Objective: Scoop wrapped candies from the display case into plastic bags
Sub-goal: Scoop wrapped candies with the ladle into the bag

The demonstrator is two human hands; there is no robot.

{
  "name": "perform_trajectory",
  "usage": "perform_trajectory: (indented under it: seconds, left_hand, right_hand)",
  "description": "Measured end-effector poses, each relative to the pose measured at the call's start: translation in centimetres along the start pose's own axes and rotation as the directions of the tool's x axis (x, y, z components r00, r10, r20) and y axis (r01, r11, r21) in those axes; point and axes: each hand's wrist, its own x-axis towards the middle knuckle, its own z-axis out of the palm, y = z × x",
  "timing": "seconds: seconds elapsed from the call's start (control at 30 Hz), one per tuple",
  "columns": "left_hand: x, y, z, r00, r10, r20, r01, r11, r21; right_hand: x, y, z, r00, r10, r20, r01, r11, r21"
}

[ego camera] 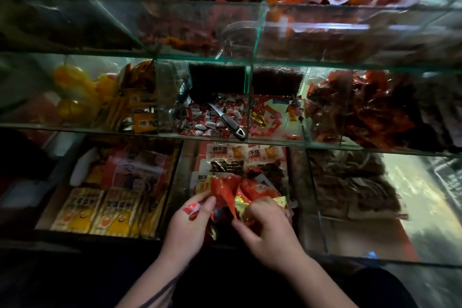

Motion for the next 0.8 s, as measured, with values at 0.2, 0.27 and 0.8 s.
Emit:
perform_trajectory:
  seconds: [0.2, 0.27, 0.8]
  left_hand:
    - [-2.1, 0.9, -2.0, 0.959, 0.173, -0.224, -0.107, 0.954, 0.280]
    - [-2.9, 2.3, -2.4, 0.882, 0.396, -0.256, -0.264, 0.865, 0.427]
    - [-0.1, 2.8, 3.1, 0.967, -0.113, 0.229, -0.119, 0.594, 0.796]
  right_hand:
    - [-2.5, 0.2, -1.9, 0.937, 0.349, -0.008, -0.338, 0.913, 0.226]
    - [-2.4, 0.0, -2.8, 0.901, 0.425, 0.089, -0.434, 0.888, 0.154]
    - [-4.2, -1.8, -6.0, 0.728, 0.555, 0.402, -0.547, 0.824, -0.146]
